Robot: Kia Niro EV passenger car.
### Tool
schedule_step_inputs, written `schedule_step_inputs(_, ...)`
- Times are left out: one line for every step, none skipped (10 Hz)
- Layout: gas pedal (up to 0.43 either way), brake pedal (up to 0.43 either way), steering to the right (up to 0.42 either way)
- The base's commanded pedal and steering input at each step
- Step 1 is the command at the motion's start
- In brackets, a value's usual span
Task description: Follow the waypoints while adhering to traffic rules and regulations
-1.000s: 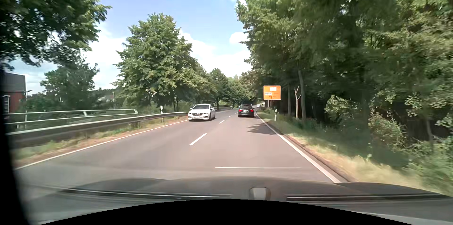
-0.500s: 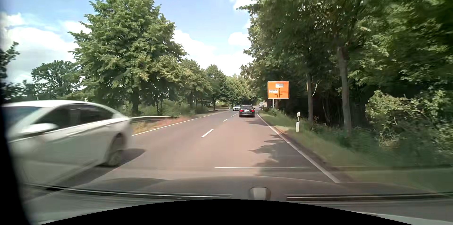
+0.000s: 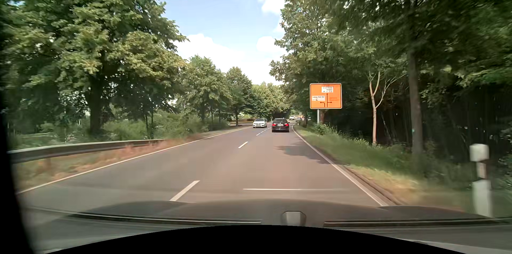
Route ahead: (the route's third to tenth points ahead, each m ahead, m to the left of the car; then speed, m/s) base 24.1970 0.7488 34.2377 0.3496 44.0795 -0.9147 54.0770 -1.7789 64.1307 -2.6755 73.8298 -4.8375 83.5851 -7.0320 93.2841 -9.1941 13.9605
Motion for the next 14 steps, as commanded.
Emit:
schedule_step_inputs(0.118,0.006,0.008)
schedule_step_inputs(0.118,0.006,0.008)
schedule_step_inputs(0.11,0.006,0.009)
schedule_step_inputs(0.11,0.006,0.01)
schedule_step_inputs(0.11,0.006,0.01)
schedule_step_inputs(0.11,0.006,0.011)
schedule_step_inputs(0.11,0.006,0.012)
schedule_step_inputs(0.098,0.006,0.014)
schedule_step_inputs(0.087,0.006,0.015)
schedule_step_inputs(0.087,0.006,0.015)
schedule_step_inputs(0.087,0.006,0.015)
schedule_step_inputs(0.087,0.006,0.016)
schedule_step_inputs(0.087,0.006,0.016)
schedule_step_inputs(0.087,0.006,0.016)
